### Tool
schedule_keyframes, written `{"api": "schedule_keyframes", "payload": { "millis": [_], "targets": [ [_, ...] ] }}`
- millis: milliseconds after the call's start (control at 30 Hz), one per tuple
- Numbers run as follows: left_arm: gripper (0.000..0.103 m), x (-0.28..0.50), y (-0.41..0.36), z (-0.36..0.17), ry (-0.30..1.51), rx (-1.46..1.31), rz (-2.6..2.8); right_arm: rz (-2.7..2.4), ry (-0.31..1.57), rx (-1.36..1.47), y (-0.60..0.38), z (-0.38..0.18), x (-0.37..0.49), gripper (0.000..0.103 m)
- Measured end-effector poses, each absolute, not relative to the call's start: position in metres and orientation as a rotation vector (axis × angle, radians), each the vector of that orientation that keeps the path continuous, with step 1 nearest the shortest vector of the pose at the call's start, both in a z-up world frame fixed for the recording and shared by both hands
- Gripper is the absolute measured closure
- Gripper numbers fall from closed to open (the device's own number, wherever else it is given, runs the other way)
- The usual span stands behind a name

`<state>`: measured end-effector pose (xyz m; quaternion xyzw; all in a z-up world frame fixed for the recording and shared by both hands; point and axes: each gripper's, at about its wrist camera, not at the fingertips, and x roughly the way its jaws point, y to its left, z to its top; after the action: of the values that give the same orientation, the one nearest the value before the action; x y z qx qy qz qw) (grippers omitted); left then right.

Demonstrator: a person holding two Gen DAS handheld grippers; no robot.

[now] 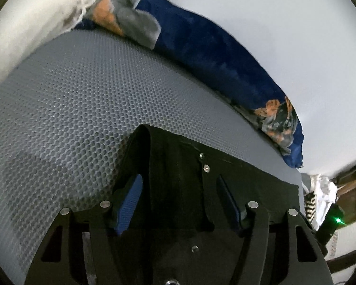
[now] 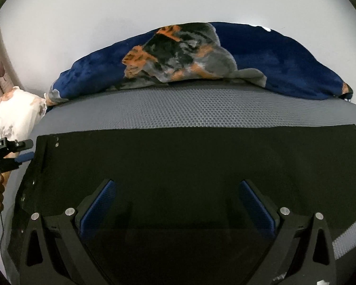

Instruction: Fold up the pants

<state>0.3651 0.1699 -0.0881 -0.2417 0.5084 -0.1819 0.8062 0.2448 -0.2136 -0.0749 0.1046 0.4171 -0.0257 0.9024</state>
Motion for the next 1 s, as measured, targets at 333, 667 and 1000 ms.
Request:
{"api": "schedule_keyframes", "payload": {
  "millis": [333, 667, 1000],
  "targets": [
    [0.075, 0.388, 0.160, -0.092, 1.099, -0.529, -0.520, -0.035, 0.859, 0.209, -0.214, -0.078, 0.268, 0.000],
    [0.077, 0.412, 0.152, -0.105, 1.124, -0.577, -0.563, 0.010, 0.875, 0.183, -0.203, -0.083, 0.290, 0.000],
    [0.085, 0.420, 0.138, -0.122, 1.108, -0.573, -0.539, 0.106, 0.920, 0.097, -0.196, -0.084, 0.314, 0.000]
  ]
}}
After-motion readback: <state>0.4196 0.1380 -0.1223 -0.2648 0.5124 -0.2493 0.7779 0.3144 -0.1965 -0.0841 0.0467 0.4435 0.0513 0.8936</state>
